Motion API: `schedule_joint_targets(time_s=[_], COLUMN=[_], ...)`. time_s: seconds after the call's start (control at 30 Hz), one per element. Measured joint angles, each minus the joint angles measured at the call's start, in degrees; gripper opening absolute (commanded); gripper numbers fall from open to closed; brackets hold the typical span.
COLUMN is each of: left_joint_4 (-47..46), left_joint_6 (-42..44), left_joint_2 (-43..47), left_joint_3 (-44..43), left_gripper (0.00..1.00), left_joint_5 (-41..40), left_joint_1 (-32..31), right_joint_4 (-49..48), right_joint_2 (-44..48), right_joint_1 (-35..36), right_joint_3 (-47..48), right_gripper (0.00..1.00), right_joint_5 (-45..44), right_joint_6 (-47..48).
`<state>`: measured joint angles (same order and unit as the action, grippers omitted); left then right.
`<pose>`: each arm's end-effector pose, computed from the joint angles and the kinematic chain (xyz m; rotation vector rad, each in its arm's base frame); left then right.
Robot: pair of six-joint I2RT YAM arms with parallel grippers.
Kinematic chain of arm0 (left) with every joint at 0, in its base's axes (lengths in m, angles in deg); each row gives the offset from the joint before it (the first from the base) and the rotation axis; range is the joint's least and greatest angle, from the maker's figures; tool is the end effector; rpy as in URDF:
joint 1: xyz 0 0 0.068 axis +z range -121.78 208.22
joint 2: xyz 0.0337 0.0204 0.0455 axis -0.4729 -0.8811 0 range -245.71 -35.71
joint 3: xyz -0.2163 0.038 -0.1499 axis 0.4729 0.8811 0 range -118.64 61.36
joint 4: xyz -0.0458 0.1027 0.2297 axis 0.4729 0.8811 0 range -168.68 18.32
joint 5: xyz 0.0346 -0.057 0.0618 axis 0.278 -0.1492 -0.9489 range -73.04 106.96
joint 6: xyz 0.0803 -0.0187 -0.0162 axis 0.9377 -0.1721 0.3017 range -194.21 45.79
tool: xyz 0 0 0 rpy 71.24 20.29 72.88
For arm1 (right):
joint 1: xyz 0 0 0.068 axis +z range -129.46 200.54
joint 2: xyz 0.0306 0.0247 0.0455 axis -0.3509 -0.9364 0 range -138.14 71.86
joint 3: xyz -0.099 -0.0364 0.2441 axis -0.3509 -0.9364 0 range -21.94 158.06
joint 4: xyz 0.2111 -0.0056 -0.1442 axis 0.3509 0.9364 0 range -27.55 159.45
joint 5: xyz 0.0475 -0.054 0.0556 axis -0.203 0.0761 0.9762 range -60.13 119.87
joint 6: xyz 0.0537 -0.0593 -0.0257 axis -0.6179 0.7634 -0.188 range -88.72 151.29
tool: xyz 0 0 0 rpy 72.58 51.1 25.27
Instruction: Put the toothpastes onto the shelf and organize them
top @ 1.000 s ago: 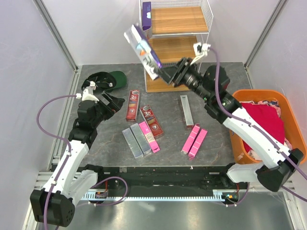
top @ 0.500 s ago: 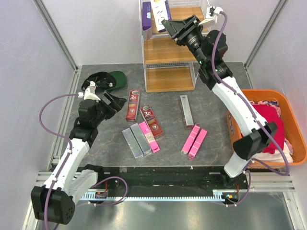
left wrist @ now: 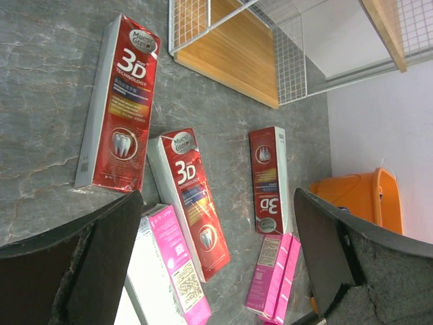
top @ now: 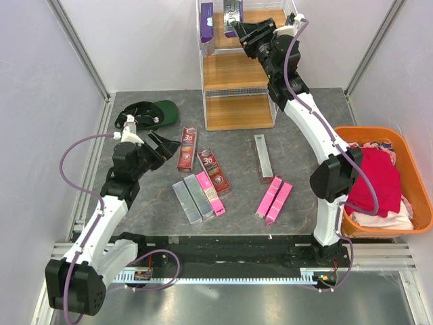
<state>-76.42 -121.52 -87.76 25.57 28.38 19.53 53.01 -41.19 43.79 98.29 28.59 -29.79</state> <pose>0.2418 -0.0516 0.2603 -0.5188 1.9104 -0.8414 0.4523 0.1924 0.4813 0.4688 1.3043 1.2367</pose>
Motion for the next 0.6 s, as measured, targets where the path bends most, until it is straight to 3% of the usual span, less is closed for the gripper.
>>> schedule_joint_targets(time_s=[0.27,0.6], left_joint_4=[-2.03,-4.26], left_joint_6=[-1.09,-2.86], left_joint_2=[-0.96,-2.23], left_joint_3=[0.57,1.6], left_gripper=[1.0,1.0], left_joint_5=[1.16,1.33], left_joint_1=[0.0,0.0], right_joint_4=[0.11,0.5], right_joint_2=[-1.66,-3.34], right_joint_1=[0.22,0.22], right_joint_3=[0.31,0.96], right_gripper=[0.44,0.63], right_joint_5=[-0.96,-0.02], right_joint_6=[-3.21,-4.59])
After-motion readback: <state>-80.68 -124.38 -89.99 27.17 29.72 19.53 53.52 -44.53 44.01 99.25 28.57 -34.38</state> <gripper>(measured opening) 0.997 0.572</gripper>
